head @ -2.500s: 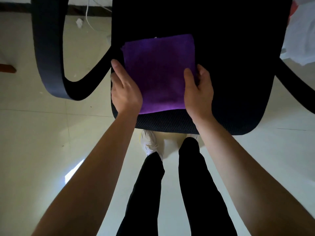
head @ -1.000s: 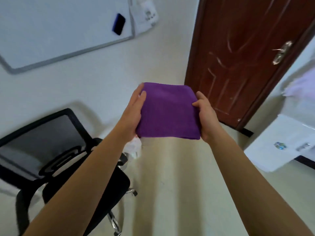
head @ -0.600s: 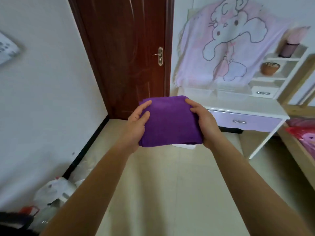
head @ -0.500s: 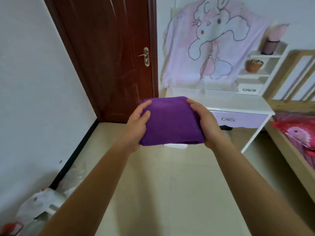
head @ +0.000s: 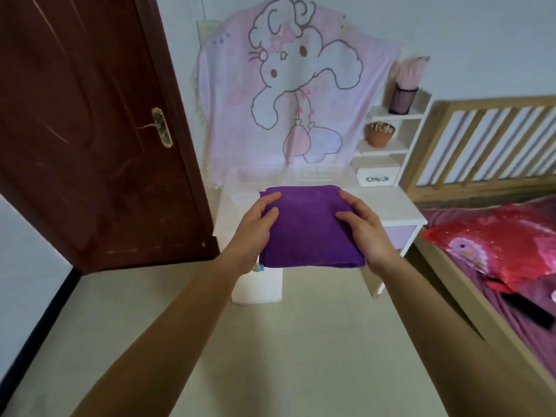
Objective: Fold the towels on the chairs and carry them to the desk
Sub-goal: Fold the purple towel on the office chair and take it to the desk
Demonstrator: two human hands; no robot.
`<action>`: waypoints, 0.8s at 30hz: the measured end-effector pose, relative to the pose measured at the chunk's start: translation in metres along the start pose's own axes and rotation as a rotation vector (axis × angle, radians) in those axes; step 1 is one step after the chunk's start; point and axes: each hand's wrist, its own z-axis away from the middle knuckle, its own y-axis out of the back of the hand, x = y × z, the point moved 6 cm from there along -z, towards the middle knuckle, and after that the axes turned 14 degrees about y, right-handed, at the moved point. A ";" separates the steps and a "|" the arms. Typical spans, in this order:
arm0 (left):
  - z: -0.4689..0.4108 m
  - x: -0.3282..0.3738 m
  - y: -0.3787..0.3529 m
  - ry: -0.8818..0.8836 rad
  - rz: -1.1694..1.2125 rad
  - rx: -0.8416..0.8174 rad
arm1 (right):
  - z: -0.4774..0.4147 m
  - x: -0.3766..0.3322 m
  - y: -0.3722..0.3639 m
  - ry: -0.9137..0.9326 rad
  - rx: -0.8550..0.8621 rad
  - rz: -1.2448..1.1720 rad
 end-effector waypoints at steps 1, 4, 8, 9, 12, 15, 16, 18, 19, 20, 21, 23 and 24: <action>-0.022 0.010 -0.013 -0.003 -0.004 -0.018 | -0.019 0.003 0.012 0.000 0.033 0.002; -0.077 0.027 -0.050 0.013 -0.027 -0.087 | -0.064 0.012 0.044 0.007 0.103 0.014; -0.165 0.036 -0.104 0.049 -0.095 -0.147 | -0.135 0.048 0.095 -0.010 0.181 0.059; -0.179 0.038 -0.110 0.055 -0.103 -0.143 | -0.148 0.055 0.101 -0.014 0.188 0.072; -0.251 0.045 -0.144 0.063 -0.135 -0.120 | -0.217 0.086 0.127 -0.026 0.166 0.085; -0.301 0.056 -0.161 0.074 -0.169 -0.083 | -0.275 0.109 0.141 -0.029 0.132 0.053; -0.326 0.062 -0.170 0.082 -0.160 -0.051 | -0.305 0.119 0.150 -0.045 0.120 0.030; -0.361 0.073 -0.182 0.114 -0.141 0.002 | -0.351 0.133 0.159 -0.102 0.074 0.001; -0.378 0.078 -0.188 0.119 -0.145 0.016 | -0.374 0.139 0.163 -0.121 0.048 0.008; -0.397 0.083 -0.193 0.125 -0.152 0.026 | -0.398 0.147 0.168 -0.132 0.020 0.024; -0.408 0.084 -0.196 0.133 -0.158 0.031 | -0.412 0.150 0.169 -0.137 -0.004 0.052; -0.438 0.083 -0.200 0.163 -0.188 0.060 | -0.444 0.168 0.170 -0.167 -0.091 0.124; -0.450 0.079 -0.200 0.185 -0.210 0.073 | -0.456 0.176 0.167 -0.187 -0.150 0.174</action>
